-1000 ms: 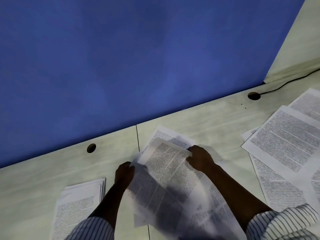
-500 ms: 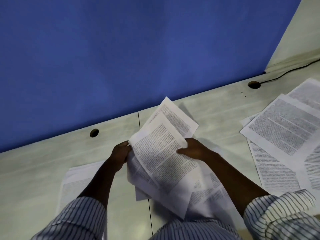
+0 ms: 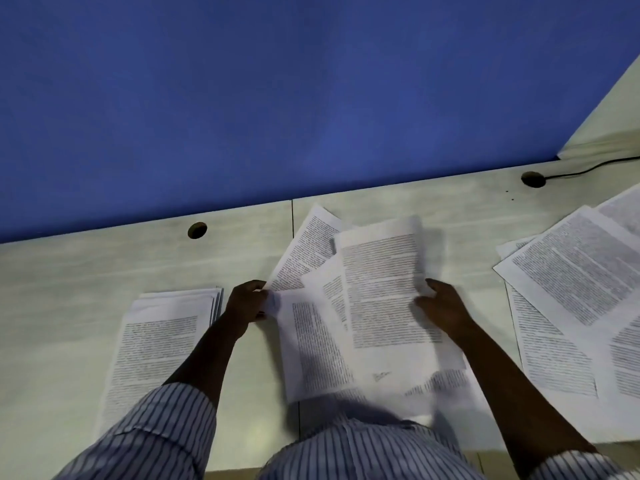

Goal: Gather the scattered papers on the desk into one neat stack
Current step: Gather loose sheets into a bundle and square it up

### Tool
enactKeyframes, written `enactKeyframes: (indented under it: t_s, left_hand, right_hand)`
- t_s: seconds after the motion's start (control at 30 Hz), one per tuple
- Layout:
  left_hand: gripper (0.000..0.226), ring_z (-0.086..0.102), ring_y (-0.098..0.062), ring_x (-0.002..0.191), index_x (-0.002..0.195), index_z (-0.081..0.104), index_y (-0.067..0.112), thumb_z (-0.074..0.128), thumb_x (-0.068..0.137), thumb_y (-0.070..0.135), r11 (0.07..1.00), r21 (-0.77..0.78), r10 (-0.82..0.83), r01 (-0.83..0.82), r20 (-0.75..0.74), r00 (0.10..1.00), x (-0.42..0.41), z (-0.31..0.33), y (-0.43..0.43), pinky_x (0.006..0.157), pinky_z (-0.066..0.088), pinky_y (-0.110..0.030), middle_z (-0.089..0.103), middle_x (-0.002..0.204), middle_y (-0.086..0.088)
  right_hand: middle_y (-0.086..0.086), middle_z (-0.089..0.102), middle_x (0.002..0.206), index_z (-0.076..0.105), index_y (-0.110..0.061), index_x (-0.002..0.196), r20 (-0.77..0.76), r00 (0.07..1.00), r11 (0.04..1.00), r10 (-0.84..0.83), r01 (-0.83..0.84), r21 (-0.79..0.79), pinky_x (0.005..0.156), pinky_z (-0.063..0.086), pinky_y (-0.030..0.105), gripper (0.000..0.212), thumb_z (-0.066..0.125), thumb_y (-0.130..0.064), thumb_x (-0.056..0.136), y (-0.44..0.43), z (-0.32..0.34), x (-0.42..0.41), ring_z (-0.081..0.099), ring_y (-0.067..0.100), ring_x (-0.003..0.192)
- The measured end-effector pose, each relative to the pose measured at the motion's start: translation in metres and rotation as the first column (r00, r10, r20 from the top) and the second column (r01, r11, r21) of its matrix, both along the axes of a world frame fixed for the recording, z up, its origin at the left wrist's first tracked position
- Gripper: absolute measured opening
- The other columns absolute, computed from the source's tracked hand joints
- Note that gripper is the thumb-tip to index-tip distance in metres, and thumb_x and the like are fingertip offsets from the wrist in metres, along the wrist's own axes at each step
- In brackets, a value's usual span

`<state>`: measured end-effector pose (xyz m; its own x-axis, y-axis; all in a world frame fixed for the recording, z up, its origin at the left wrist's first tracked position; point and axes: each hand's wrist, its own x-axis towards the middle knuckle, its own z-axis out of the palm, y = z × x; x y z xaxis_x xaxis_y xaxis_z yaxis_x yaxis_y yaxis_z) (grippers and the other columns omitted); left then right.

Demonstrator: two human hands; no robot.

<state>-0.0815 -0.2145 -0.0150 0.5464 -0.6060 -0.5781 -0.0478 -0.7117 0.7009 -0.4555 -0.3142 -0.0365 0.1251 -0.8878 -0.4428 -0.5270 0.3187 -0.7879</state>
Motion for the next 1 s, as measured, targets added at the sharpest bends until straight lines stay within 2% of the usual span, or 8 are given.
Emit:
enactKeyframes:
  t_s: [0.13,0.27,0.37,0.53,0.67,0.8,0.9,1.0]
  left_hand:
    - [0.021,0.059,-0.022,0.07,0.095,0.07,0.018,0.054,0.094,0.004,0.996,0.034,-0.08,0.08,0.0,0.997,0.006,-0.004,0.014,0.046,0.052,-0.024,0.064,0.089,-0.012]
    - [0.023,0.063,-0.025,0.074,0.107,0.07,0.015,0.053,0.096,0.003,0.946,0.076,-0.317,0.315,0.021,0.948,0.011,0.0,0.016,0.048,0.055,-0.029,0.067,0.094,-0.013]
    - [0.021,0.062,-0.028,0.085,0.108,0.068,0.015,0.055,0.097,0.003,0.912,0.101,-0.396,0.398,-0.04,0.917,0.006,0.01,0.012,0.05,0.057,-0.028,0.065,0.097,-0.011]
    - [0.019,0.062,-0.027,0.084,0.106,0.066,0.012,0.054,0.097,0.0,0.889,0.133,-0.416,0.437,-0.16,0.895,-0.01,0.012,0.019,0.049,0.056,-0.027,0.062,0.101,-0.012]
    - [0.023,0.063,-0.025,0.085,0.117,0.067,0.009,0.057,0.097,0.006,0.877,0.141,-0.454,0.46,-0.077,0.888,-0.018,-0.003,0.035,0.055,0.059,-0.03,0.062,0.105,-0.011]
    - [0.02,0.064,-0.022,0.076,0.095,0.07,0.018,0.057,0.095,0.003,0.916,0.081,-0.391,0.393,-0.039,0.92,-0.02,-0.018,0.059,0.061,0.059,-0.036,0.065,0.095,-0.012]
    - [0.023,0.063,-0.018,0.091,0.108,0.073,0.011,0.059,0.094,0.001,0.924,0.012,-0.383,0.383,0.023,0.923,-0.02,-0.024,0.072,0.07,0.054,-0.023,0.069,0.097,-0.002]
    - [0.024,0.06,-0.013,0.079,0.113,0.07,0.009,0.057,0.095,0.0,0.98,-0.047,-0.198,0.195,-0.051,0.979,-0.02,-0.024,0.08,0.056,0.05,-0.016,0.067,0.085,0.004]
  right_hand:
    - [0.007,0.069,0.096,0.068,-0.016,0.093,-0.038,0.997,0.998,-0.061,0.061,-0.022,0.077,0.047,0.032,0.017,0.064,-0.001,0.087,0.005,0.013,-0.019,0.063,0.024,0.085]
    - [-0.006,0.065,0.088,0.066,-0.023,0.088,-0.179,0.948,0.95,0.264,-0.287,-0.124,0.068,0.041,0.023,0.023,0.061,-0.001,0.088,0.007,0.035,-0.005,0.06,0.013,0.082]
    - [-0.001,0.067,0.093,0.069,-0.012,0.096,-0.292,0.869,0.882,0.399,-0.451,-0.136,0.07,0.042,0.027,0.012,0.062,-0.008,0.086,0.001,0.041,0.024,0.063,0.019,0.088]
    - [0.012,0.055,0.131,0.055,-0.007,0.132,-0.441,0.558,0.638,0.703,-0.768,0.047,0.099,0.045,0.035,0.055,0.07,-0.024,0.082,0.014,0.033,0.076,0.054,0.03,0.124]
    - [0.008,0.049,0.134,0.046,-0.019,0.142,-0.556,0.34,0.461,0.759,-0.883,0.09,0.1,0.044,0.039,0.068,0.07,-0.036,0.08,0.038,0.02,0.09,0.049,0.029,0.123]
    - [0.005,0.061,0.123,0.042,-0.023,0.139,-0.514,0.353,0.476,0.782,-0.87,0.126,0.088,0.048,0.034,0.069,0.075,-0.033,0.079,0.047,0.019,0.086,0.061,0.027,0.111]
    - [0.006,0.062,0.127,0.042,-0.022,0.144,-0.45,0.38,0.5,0.808,-0.846,0.184,0.094,0.05,0.036,0.069,0.074,-0.026,0.083,0.05,0.02,0.079,0.06,0.025,0.115]
    - [0.006,0.065,0.121,0.053,-0.019,0.14,-0.375,0.522,0.604,0.766,-0.784,0.142,0.089,0.048,0.026,0.061,0.076,-0.027,0.084,0.04,0.027,0.063,0.062,0.021,0.111]
